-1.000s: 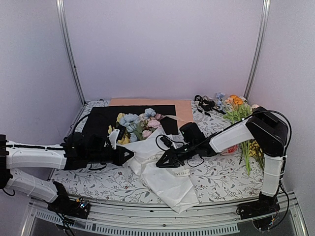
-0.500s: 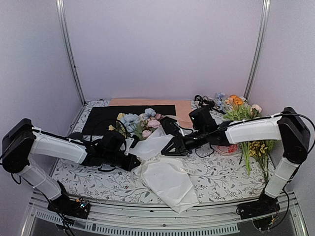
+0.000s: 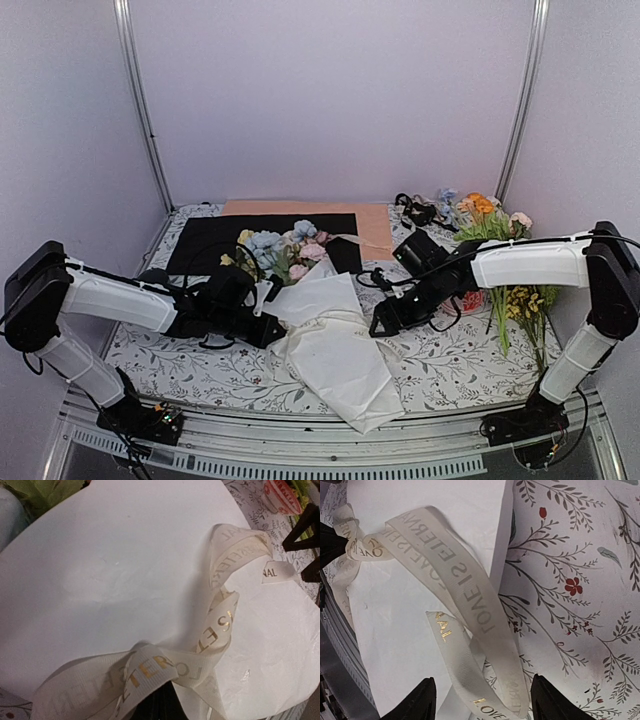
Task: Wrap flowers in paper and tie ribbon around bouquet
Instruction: Cross the ribbon over the folded bouquet, then tie the ribbon around the folded bouquet.
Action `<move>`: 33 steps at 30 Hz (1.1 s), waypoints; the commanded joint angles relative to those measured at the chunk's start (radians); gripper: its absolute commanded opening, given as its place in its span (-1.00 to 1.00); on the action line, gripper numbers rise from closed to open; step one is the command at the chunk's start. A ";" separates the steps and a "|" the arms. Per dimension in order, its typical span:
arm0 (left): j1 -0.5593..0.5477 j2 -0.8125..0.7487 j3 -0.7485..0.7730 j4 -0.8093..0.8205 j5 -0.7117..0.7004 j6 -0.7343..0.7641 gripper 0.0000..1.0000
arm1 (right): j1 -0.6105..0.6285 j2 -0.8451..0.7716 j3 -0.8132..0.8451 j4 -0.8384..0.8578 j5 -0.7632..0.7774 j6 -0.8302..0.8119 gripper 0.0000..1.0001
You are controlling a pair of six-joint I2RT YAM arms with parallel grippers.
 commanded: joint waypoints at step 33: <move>-0.017 -0.033 0.008 -0.047 -0.021 0.022 -1.00 | -0.190 0.060 -0.029 0.289 0.102 -0.012 -0.99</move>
